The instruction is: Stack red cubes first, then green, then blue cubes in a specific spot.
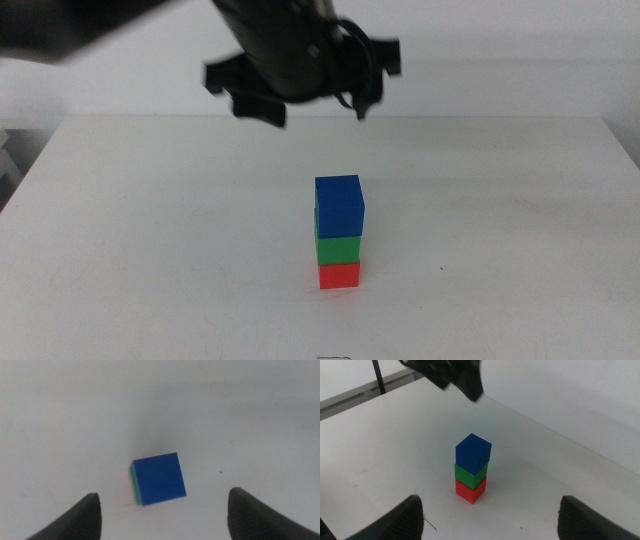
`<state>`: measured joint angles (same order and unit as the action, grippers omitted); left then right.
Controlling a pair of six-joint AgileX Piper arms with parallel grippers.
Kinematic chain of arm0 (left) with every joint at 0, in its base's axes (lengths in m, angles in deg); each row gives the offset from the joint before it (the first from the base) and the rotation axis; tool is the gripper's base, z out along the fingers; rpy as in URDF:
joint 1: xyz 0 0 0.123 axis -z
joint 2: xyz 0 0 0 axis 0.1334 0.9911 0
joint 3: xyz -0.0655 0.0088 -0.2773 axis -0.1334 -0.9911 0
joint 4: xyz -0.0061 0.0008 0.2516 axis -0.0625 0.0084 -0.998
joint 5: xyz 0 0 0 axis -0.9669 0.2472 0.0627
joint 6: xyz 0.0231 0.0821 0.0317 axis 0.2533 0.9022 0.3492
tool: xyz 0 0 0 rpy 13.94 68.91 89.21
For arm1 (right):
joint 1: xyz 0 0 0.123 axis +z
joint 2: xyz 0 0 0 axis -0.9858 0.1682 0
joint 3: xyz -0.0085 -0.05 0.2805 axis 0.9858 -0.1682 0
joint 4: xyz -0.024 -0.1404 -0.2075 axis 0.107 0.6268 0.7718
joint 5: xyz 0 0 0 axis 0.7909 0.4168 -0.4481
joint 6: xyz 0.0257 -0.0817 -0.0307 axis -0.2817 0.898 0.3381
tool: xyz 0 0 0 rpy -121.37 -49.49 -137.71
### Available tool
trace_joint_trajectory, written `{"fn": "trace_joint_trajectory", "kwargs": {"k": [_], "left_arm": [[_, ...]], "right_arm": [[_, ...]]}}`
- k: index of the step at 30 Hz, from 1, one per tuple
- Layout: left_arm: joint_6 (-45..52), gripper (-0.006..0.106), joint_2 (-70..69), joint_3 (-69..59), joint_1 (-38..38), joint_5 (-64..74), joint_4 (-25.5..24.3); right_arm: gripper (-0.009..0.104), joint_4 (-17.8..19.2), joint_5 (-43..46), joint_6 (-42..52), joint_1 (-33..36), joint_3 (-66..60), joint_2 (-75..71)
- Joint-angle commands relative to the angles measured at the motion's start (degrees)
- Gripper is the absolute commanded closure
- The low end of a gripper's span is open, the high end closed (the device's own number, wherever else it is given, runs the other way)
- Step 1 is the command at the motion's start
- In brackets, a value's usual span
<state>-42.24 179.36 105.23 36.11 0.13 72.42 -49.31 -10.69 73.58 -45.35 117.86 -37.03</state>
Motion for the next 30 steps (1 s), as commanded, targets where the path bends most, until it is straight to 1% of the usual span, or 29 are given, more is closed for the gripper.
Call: {"fn": "trace_joint_trajectory", "kwargs": {"k": [1,5,7,10,12,14,19,22,25,30], "left_arm": [[3.4,0.017,-6.2,1.6,0.1,-0.8,-1.2],[11.3,0.013,-11.1,1.6,0.0,2.1,-3.6],[14.2,0.01,-13.6,1.5,0.0,4.5,-6.7],[18.7,0.01,-18.0,0.8,0.0,6.2,-9.9],[21.6,0.01,-21.2,-0.4,-1.3,6.1,-10.3],[23.9,0.01,-24.5,-1.9,-4.9,6.0,-8.0],[33.0,0.01,-34.1,-7.5,-17.7,4.7,0.2],[36.6,0.01,-38.8,-11.1,-23.0,4.0,2.3],[36.7,0.01,-42.4,-13.9,-25.1,2.2,3.4],[33.6,0.01,-45.7,-15.0,-25.1,0.5,3.4]], "right_arm": [[0.003,0.3,4.2,0.5,-0.4,1.3,0.3],[0.003,0.3,4.2,0.5,-0.4,1.3,0.3],[0.003,0.3,4.2,0.5,-0.4,1.3,0.3],[0.003,0.3,4.2,0.5,-0.4,1.3,0.3],[0.003,0.3,4.2,0.5,-0.4,1.3,0.3],[0.003,0.3,4.2,0.5,-0.4,1.3,0.3],[0.003,0.3,4.2,0.5,-0.4,1.3,0.3],[0.003,0.3,4.2,0.5,-0.4,1.3,0.3],[0.003,0.3,4.2,0.5,-0.4,1.3,0.3],[0.003,0.3,4.2,0.5,-0.4,1.3,0.3]]}}
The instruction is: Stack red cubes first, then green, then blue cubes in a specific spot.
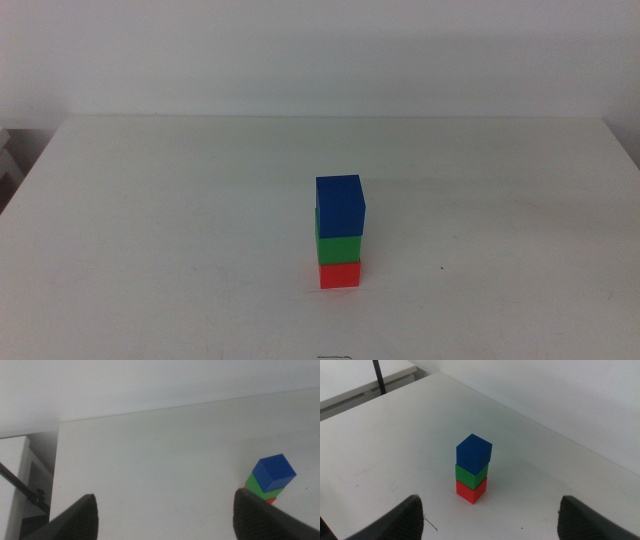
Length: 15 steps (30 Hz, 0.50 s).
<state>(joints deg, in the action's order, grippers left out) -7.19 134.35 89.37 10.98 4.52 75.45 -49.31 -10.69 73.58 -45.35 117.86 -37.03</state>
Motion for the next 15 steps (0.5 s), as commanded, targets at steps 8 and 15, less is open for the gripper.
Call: {"fn": "trace_joint_trajectory", "kwargs": {"k": [8,15], "left_arm": [[-1.6,0.01,-1.3,0.4,0.0,-3.7,-0.6],[-1.6,0.01,-3.1,-8.0,0.0,-7.6,0.5]], "right_arm": [[0.003,0.3,4.2,0.5,-0.4,1.3,0.3],[0.003,0.3,4.2,0.5,-0.4,1.3,0.3]]}}
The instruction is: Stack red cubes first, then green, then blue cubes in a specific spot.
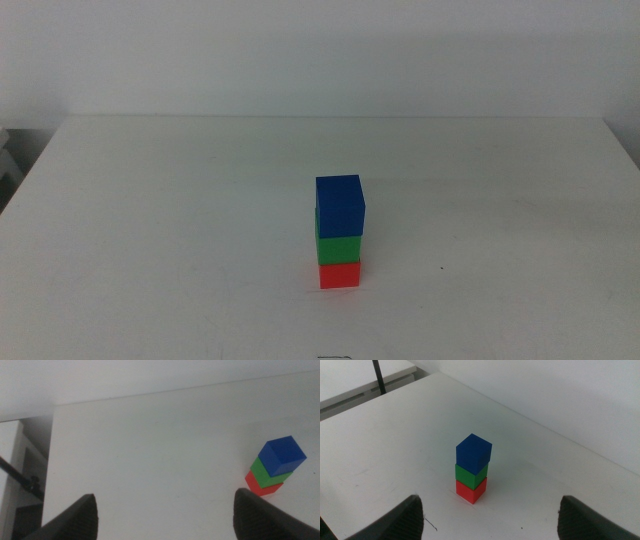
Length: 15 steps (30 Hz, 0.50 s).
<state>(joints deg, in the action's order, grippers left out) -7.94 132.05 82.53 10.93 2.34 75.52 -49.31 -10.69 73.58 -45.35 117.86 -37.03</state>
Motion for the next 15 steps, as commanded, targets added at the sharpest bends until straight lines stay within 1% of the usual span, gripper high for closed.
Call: {"fn": "trace_joint_trajectory", "kwargs": {"k": [1,7,9,11,13,15], "left_arm": [[-0.8,0.01,-1.6,-3.7,0.1,-8.1,0.5],[-0.8,0.01,-6.9,-20.6,0.1,-30.9,1.8],[-0.8,0.01,-8.4,-26.2,0.1,-38.9,3.6],[-0.8,0.01,-9.8,-32.2,0.1,-47.3,7.4],[-0.8,0.01,-11.0,-38.5,0.1,-54.5,10.4],[-0.8,0.01,-12.2,-44.3,-0.6,-61.5,11.1]], "right_arm": [[0.003,0.3,4.2,0.5,-0.4,1.3,0.3],[0.003,0.3,4.2,0.5,-0.4,1.3,0.3],[0.003,0.6,4.2,0.5,-0.4,1.3,0.3],[0.003,0.8,4.7,0.5,-0.4,0.9,0.3],[0.003,0.8,9.3,0.5,-0.4,-1.6,0.1],[0.003,0.9,18.0,0.5,-0.4,-5.8,-0.3]]}}
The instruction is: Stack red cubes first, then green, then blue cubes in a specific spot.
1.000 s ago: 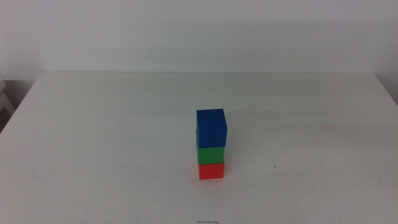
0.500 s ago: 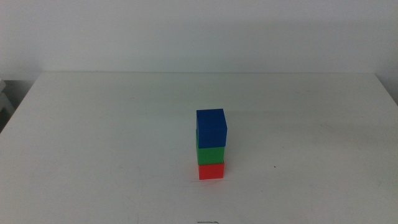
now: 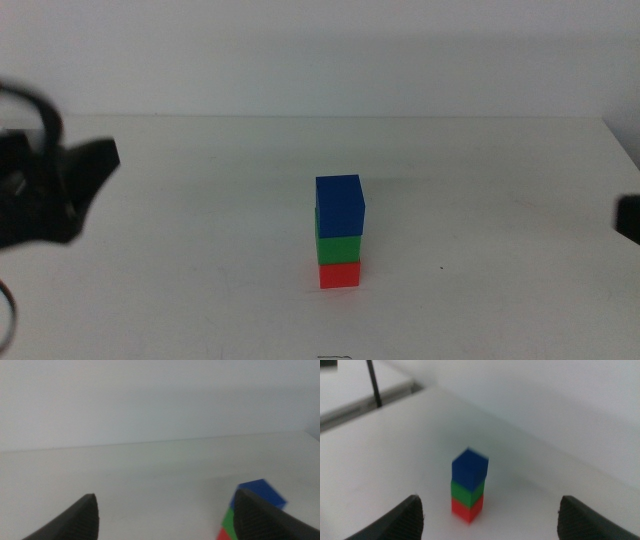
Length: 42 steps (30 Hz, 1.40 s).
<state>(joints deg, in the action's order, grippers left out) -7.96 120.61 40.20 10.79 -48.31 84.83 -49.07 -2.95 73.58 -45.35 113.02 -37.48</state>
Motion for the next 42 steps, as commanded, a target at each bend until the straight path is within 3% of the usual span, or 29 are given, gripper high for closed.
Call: {"fn": "trace_joint_trajectory", "kwargs": {"k": [1,3,7,14,24,29,36,42], "left_arm": [[-0.8,0.01,-1.6,-5.0,-1.2,-13.6,1.8],[-0.8,0.01,-3.9,-10.2,-3.1,-17.0,2.3],[-0.8,0.01,-9.7,-19.0,-8.2,-18.8,3.8],[-0.8,0.01,-24.5,-30.5,-14.0,-18.4,3.5],[-0.8,0.01,-34.2,-37.4,-15.1,-17.8,2.2],[-0.8,0.01,-37.0,-38.7,-15.2,-16.7,2.2],[-0.8,0.01,-38.2,-38.8,-15.2,-17.1,2.2],[-0.8,0.01,-38.2,-38.8,-15.2,-15.1,-0.9]], "right_arm": [[0.003,0.5,14.3,0.5,-0.4,-3.0,0.1],[0.003,-0.4,24.1,0.5,-0.4,-8.3,0.1],[0.003,-2.5,35.4,0.5,-3.2,-16.7,0.1],[0.003,2.2,39.9,0.5,-18.3,-29.6,-6.5],[0.003,2.7,39.4,0.5,-35.7,-45.6,-27.0],[0.003,1.1,35.8,0.5,-36.9,-51.1,-33.1],[0.003,0.5,21.4,0.5,-37.0,-51.1,-36.4],[0.003,1.1,26.6,0.5,-37.0,-51.1,-36.4]]}}
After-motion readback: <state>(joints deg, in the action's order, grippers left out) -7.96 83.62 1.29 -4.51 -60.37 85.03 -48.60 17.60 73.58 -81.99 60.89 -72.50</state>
